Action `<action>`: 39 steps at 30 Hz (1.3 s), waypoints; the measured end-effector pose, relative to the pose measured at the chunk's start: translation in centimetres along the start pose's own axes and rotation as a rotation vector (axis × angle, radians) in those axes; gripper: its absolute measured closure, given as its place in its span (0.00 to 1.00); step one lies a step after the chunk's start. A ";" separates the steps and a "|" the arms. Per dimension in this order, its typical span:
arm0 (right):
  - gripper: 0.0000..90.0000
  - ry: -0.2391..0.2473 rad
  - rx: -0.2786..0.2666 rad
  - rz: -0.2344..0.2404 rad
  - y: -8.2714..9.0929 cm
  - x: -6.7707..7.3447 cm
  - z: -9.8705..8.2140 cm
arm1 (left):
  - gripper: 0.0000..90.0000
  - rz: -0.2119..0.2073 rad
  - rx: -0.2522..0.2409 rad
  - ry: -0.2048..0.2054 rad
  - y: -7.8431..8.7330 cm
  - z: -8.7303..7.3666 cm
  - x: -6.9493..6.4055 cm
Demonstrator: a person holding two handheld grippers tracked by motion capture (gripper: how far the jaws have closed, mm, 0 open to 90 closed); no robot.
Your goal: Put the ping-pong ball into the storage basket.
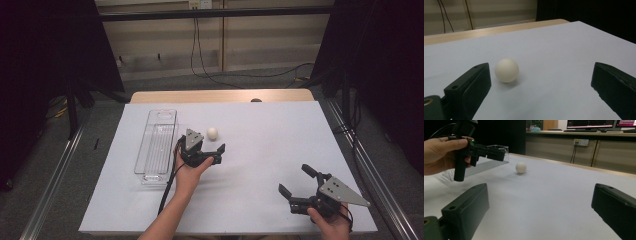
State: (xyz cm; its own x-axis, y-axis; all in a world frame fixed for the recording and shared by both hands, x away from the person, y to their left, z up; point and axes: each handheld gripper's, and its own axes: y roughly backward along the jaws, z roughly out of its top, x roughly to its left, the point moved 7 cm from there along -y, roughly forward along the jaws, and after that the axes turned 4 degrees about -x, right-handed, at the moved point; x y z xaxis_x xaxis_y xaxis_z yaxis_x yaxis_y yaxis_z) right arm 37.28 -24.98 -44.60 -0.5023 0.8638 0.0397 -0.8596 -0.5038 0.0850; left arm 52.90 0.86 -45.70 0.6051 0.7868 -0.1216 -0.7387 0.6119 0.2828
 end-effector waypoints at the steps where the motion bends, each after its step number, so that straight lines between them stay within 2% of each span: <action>1: 0.01 0.000 0.000 0.001 0.0 0.0 0.0 | 0.03 0.000 0.000 0.000 0.0 0.0 0.0; 7: 0.01 -0.001 0.000 0.002 0.0 0.0 0.0 | 0.03 0.001 -0.002 -0.008 -0.2 0.0 0.1; 9: 0.01 0.000 0.000 0.001 0.0 0.0 0.0 | 0.03 0.001 -0.003 0.005 -0.3 -0.1 0.1; 10: 0.01 -0.001 0.000 0.001 0.0 0.0 0.0 | 0.03 0.002 0.008 -0.014 -0.2 -0.1 0.2; 13: 0.01 0.000 -0.001 -0.001 0.0 0.0 0.0 | 0.03 0.005 0.013 -0.019 -0.2 -0.1 0.4; 16: 0.01 -0.001 -0.001 0.001 0.0 0.0 0.0 | 0.04 0.010 0.009 0.007 -0.4 -0.2 0.3; 20: 0.01 0.001 -0.002 -0.001 0.0 0.0 0.0 | 0.03 0.014 0.028 -0.018 -0.4 -0.1 0.4; 23: 0.01 0.000 -0.002 0.001 0.0 0.0 0.0 | 0.03 0.011 0.026 -0.020 -0.5 0.3 0.3; 24: 0.01 -0.001 -0.001 0.000 0.0 0.0 0.0 | 0.03 0.011 0.019 -0.009 -0.6 0.4 0.2; 25: 0.01 -0.004 -0.003 -0.004 0.0 0.0 0.0 | 0.03 0.011 0.027 -0.022 -0.6 0.4 0.3; 36: 0.01 -0.006 -0.001 0.000 0.0 0.0 0.0 | 0.03 0.024 0.036 -0.028 -0.9 0.6 0.6; 39: 0.01 -0.003 -0.003 -0.001 0.0 0.0 0.0 | 0.03 0.035 0.039 -0.014 -0.9 0.5 0.8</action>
State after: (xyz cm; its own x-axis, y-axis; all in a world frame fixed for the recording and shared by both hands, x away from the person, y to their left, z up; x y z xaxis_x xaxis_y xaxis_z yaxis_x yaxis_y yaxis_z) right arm 37.28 -25.00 -44.56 -0.5012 0.8642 0.0427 -0.8603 -0.5030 0.0823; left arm 54.19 0.88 -45.53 0.5834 0.8063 -0.0975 -0.7477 0.5800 0.3234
